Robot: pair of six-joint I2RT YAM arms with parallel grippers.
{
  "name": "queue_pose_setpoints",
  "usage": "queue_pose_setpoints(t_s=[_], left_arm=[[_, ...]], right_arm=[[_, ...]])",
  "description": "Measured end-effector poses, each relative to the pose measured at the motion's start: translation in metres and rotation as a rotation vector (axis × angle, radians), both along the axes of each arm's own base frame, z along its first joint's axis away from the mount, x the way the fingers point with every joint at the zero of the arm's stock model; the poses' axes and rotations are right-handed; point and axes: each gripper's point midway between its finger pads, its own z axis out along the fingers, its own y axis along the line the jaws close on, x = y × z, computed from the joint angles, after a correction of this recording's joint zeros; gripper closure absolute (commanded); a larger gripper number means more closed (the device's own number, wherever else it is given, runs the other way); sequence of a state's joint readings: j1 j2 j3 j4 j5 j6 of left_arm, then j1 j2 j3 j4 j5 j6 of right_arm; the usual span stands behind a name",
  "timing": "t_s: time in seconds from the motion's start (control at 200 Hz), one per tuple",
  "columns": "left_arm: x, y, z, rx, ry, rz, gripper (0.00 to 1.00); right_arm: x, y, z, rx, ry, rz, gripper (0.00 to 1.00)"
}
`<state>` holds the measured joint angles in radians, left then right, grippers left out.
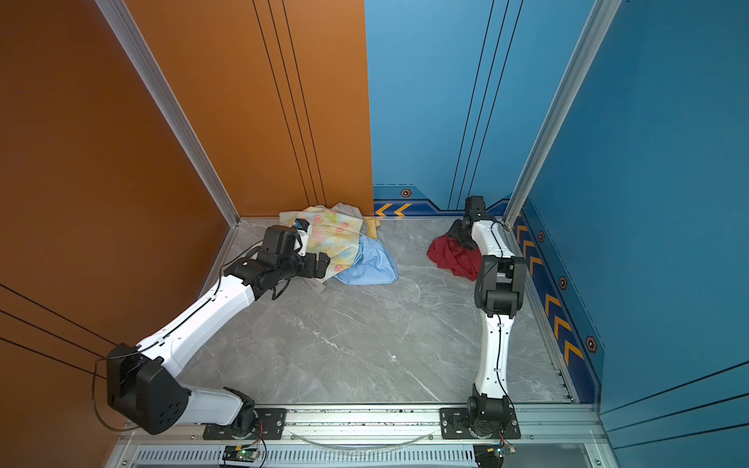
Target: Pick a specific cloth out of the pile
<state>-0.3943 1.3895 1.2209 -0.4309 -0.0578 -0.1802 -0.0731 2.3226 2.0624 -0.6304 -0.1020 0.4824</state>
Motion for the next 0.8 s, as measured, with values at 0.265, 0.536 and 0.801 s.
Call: queue_pose_setpoints(t_s=[0.265, 0.536, 0.801], left_arm=[[0.003, 0.027, 0.005, 0.011, -0.037, 0.077, 0.02], [0.001, 0.046, 0.024, 0.013, -0.137, 0.136, 0.02], [0.001, 0.049, 0.027, 0.053, -0.194, 0.158, 0.02]], right_arm=[[-0.025, 0.009, 0.116, -0.103, -0.184, 0.046, 0.0], [-0.088, 0.011, 0.186, -0.247, -0.305, 0.08, 0.0], [-0.169, 0.006, 0.218, -0.331, -0.429, 0.086, 0.0]])
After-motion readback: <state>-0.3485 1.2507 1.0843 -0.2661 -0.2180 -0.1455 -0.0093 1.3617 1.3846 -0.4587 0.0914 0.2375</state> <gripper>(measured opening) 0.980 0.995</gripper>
